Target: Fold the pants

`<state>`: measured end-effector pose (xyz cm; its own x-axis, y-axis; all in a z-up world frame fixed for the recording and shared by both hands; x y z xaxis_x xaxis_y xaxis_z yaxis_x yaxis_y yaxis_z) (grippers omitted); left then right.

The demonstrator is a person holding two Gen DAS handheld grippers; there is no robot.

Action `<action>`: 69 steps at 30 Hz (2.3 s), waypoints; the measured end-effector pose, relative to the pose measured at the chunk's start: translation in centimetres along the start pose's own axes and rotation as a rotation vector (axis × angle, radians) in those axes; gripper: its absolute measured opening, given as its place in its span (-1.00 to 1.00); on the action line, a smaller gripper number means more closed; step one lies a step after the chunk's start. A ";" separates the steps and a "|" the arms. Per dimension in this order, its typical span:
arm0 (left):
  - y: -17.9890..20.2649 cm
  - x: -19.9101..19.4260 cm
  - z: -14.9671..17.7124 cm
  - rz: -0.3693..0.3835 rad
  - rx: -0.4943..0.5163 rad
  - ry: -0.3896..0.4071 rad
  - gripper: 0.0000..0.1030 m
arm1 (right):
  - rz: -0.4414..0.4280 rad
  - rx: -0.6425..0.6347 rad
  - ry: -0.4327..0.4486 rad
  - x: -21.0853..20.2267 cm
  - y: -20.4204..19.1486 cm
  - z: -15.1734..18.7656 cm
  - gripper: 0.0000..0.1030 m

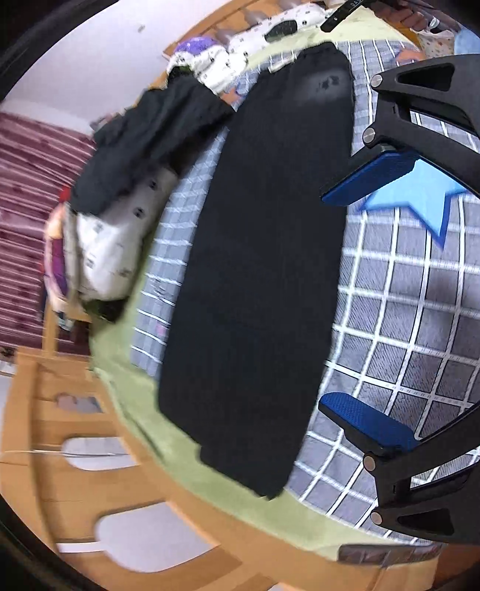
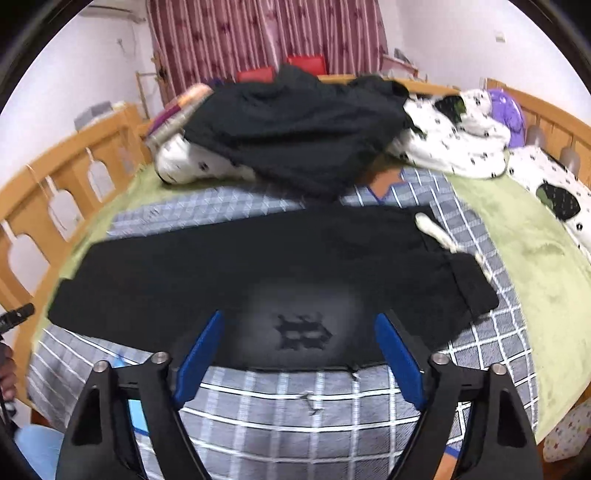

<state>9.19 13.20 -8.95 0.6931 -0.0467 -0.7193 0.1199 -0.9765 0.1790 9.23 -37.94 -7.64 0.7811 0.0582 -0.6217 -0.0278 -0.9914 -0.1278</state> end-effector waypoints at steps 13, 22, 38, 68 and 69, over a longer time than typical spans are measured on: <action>-5.2 8.9 5.6 0.011 -0.205 -0.060 0.67 | -0.026 0.232 -0.102 8.1 7.7 7.1 0.46; -7.7 10.4 3.5 0.018 -0.302 -0.013 0.38 | -0.076 0.350 -0.056 11.1 8.1 7.7 0.46; -6.5 6.7 -2.1 -0.038 -0.241 0.116 -0.78 | -0.073 0.285 0.033 9.7 6.7 1.8 -0.62; -0.3 23.1 -14.3 -0.284 -0.024 0.187 -0.09 | -0.082 0.426 -0.005 27.6 8.1 -8.2 -0.32; -0.2 22.2 -14.0 -0.271 -0.019 0.195 0.33 | -0.063 0.396 -0.006 26.9 7.8 -8.2 -0.08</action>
<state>34.47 15.29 -15.54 0.7571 0.2572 -0.6005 0.3304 -0.9438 0.0123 35.15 -45.03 -19.07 0.7853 0.1193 -0.6076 -0.2193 -0.8640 -0.4532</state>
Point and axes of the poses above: each gripper's, at about its wrist camera, not at the fingertips, and x roughly the way its jaws point, y to its right, z to its underside, the point moved 2 cm from there along x, roughly the way its jaws point, and after that the axes turned 6 degrees about y, right-handed, at the moved point
